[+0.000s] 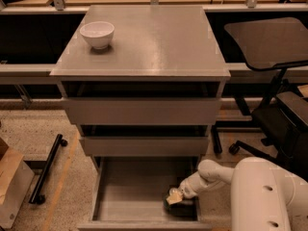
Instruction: Pick green can from bottom drawer and place on counter
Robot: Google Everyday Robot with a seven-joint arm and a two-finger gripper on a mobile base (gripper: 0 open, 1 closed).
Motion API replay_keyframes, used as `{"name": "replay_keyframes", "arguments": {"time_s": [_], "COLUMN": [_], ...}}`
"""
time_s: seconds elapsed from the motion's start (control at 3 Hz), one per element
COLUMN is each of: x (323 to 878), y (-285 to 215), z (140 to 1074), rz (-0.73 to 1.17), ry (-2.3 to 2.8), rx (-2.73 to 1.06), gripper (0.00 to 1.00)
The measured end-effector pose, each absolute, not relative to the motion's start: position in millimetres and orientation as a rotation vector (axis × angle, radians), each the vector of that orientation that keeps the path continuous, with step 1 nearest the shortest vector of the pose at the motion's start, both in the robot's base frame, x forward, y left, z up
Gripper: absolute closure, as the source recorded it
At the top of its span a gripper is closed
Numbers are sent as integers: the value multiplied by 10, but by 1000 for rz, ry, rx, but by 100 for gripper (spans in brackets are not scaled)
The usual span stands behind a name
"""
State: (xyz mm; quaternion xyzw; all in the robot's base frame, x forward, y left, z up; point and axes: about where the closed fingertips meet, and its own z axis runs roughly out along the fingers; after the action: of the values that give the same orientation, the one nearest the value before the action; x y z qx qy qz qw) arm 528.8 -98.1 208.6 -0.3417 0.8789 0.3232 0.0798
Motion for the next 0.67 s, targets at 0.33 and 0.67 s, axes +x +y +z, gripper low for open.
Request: {"name": "replay_keyframes", "arguments": {"time_s": [0.33, 0.67], "x": [5262, 5177], "y": [-866, -725], "z": [2497, 3038], "rz": [1081, 1215], "ry": [2591, 2507], "rx": [-1116, -1278], "gripper": [100, 100]}}
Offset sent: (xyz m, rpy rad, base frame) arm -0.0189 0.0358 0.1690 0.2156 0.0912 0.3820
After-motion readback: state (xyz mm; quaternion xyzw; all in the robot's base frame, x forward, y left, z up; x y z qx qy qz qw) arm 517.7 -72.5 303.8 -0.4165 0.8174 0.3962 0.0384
